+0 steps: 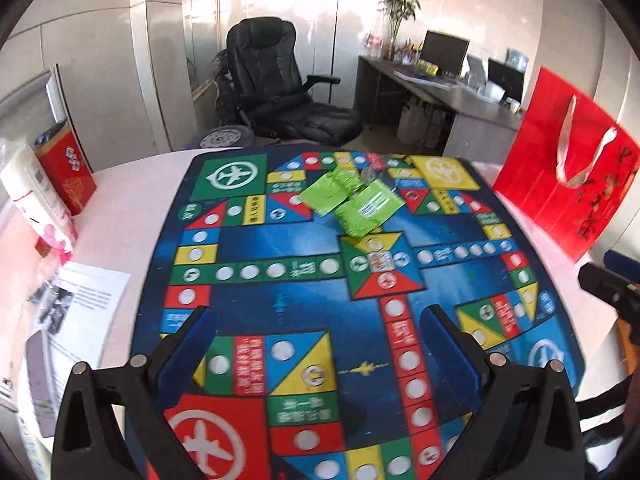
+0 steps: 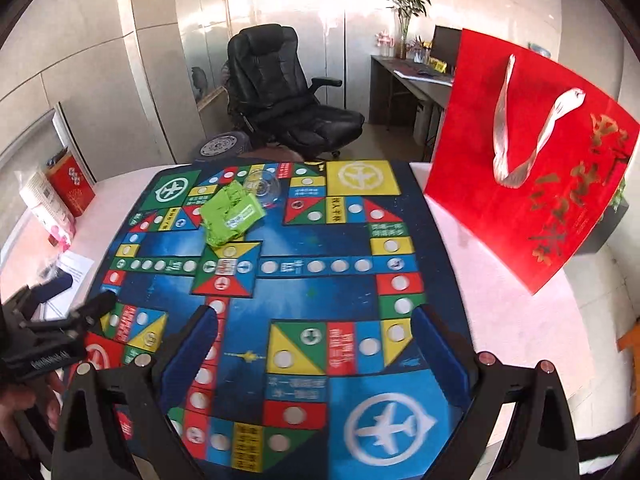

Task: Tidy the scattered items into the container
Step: 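Reach both open tools toward the green tea packets on the mat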

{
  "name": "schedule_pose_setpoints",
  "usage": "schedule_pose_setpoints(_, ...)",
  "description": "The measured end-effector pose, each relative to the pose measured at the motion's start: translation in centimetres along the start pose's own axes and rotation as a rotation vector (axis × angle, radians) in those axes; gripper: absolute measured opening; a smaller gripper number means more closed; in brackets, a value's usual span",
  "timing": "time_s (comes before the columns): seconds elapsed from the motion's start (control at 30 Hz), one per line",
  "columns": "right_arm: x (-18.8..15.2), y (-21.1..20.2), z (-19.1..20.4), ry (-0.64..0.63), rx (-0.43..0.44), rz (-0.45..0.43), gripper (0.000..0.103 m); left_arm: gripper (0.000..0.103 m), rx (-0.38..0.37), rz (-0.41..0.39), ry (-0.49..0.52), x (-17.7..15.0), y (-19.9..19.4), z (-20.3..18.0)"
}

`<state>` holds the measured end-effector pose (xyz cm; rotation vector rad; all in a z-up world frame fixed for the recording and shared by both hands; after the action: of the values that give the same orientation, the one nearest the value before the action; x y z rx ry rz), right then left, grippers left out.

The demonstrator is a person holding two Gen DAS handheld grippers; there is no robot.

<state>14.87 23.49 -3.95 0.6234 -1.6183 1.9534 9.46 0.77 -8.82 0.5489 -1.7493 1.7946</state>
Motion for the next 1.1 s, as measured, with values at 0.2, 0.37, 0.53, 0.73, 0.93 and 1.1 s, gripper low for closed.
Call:
schedule_pose_setpoints(0.2, -0.6, 0.8, 2.0, -0.028, 0.027, -0.004, 0.099, 0.103, -0.013, 0.004, -0.004, -0.9, 0.9, 0.4)
schedule_pose_setpoints(0.37, 0.0, 2.5, 1.2, -0.017, 0.079, 0.016, 0.099, 0.103, -0.046, 0.022, -0.018, -0.1, 2.1, 0.4)
schedule_pose_setpoints(0.53, 0.0, 5.1, -0.1, 0.03, 0.121, 0.06, 0.099, 0.103, -0.048, 0.046, -0.055, 1.7, 3.9, 1.2)
schedule_pose_setpoints(0.73, -0.3, 7.4, -0.6, 0.023, 0.142, 0.08, 0.099, 0.103, -0.049, 0.028, -0.033, 5.3, 6.7, 1.4)
schedule_pose_setpoints(0.93, 0.7, 9.1, -0.7, 0.012, 0.157, 0.086, 0.099, 0.103, -0.101, 0.002, 0.027, 9.3, 10.4, 0.2)
schedule_pose_setpoints(1.1, 1.8, 10.9, -0.4, -0.029, 0.154, 0.099, 0.099, 0.103, -0.131, -0.021, 0.135, 12.7, 15.0, -1.6)
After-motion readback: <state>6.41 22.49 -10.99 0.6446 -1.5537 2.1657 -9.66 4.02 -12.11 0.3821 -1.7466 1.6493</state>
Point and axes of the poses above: each gripper's, at about its wrist camera, not at the fingertips, and y roughly the way its jaws point, z to its left, x to its top, the point moved 3 cm from there along y, roughly the way its jaws point, and after that the axes turned 9 degrees about x, right-handed, at the moved point
